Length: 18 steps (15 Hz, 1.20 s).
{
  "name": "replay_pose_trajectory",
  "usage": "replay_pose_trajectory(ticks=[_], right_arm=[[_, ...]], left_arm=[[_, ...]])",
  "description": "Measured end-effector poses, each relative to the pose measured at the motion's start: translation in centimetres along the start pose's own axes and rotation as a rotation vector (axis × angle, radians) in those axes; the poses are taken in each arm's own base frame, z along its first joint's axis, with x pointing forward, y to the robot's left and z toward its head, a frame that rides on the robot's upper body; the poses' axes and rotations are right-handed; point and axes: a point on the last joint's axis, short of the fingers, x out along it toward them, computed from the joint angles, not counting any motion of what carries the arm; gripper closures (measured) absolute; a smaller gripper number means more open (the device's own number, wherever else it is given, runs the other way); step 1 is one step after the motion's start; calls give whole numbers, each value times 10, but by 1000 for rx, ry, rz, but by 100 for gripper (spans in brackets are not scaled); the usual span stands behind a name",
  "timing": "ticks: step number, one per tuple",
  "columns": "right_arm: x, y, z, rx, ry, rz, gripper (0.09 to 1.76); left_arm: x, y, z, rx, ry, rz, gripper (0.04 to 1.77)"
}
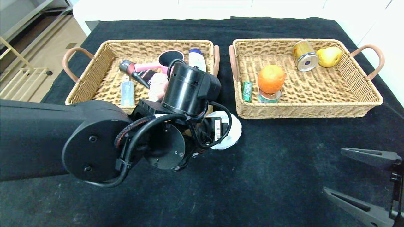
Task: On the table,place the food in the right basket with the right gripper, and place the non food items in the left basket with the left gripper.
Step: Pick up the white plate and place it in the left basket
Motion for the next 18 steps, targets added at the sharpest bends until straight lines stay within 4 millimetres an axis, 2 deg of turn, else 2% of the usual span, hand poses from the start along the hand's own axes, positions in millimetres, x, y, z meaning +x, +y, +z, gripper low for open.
replay_pose_trajectory(ticks=[7, 13, 14, 16, 18], right_arm=[[0, 0, 0, 1, 1, 1, 14], [1, 0, -1, 2, 5, 3, 14], [1, 0, -1, 2, 5, 3, 14], [1, 1, -2, 0, 6, 4, 14], [1, 1, -2, 0, 7, 4, 14]], left_arm=[[16, -2, -9, 15, 29, 21, 10], [20, -1, -9, 14, 32, 30, 10], [20, -1, -9, 14, 32, 30, 17], [21, -1, -11, 16, 36, 31, 52], [21, -1, -11, 17, 38, 32, 78]])
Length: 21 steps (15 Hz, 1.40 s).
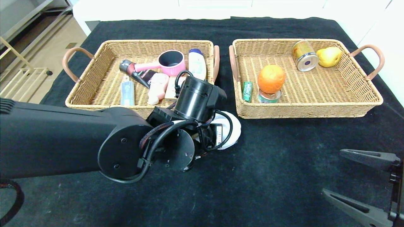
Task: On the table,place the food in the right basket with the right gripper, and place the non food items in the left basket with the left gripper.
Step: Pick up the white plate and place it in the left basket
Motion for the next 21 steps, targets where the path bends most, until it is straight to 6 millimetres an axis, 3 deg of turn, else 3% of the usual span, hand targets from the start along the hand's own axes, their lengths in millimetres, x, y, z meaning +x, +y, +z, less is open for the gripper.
replay_pose_trajectory(ticks=[3, 4, 21], right_arm=[[0, 0, 0, -1, 0, -1, 14], [0, 0, 0, -1, -1, 0, 14], [0, 1, -1, 0, 1, 3, 14]], left_arm=[[1, 0, -1, 1, 3, 0, 114], [1, 0, 0, -2, -1, -2, 146], [0, 3, -1, 11, 13, 10, 146]])
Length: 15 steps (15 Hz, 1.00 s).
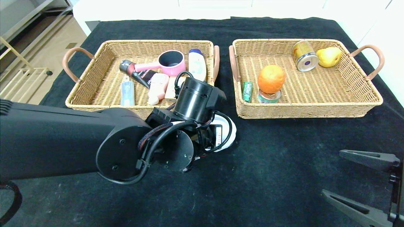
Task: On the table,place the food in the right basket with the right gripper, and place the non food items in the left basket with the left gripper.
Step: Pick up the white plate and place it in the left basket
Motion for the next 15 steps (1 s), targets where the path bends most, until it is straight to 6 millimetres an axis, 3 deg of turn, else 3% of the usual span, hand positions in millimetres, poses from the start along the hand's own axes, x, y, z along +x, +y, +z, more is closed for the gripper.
replay_pose_trajectory(ticks=[5, 6, 7, 15], right_arm=[[0, 0, 0, 1, 2, 1, 14], [0, 0, -1, 1, 2, 1, 14], [0, 0, -1, 0, 2, 1, 14], [0, 0, -1, -2, 4, 1, 14]], left_arm=[[-23, 7, 9, 6, -22, -38, 146], [-28, 8, 10, 4, -27, -54, 168], [-33, 9, 10, 4, -28, -67, 170], [-63, 19, 19, -4, -53, -103, 170]])
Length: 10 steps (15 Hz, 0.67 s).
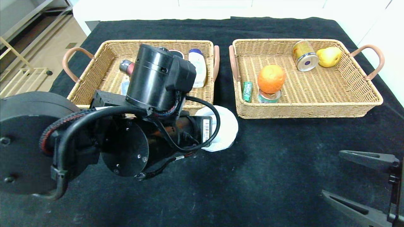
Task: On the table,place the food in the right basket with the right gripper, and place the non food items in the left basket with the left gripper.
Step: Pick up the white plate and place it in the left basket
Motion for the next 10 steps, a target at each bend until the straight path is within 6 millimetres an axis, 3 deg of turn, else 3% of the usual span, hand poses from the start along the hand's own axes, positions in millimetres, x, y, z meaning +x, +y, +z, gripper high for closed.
replay_pose_trajectory(ticks=[5, 10], right_arm=[[0, 0, 0, 0, 1, 2, 14], [0, 0, 0, 1, 1, 2, 14]], left_arm=[[-14, 18, 27, -14, -86, 22, 170], [-10, 43, 61, -22, -174, 86, 170]])
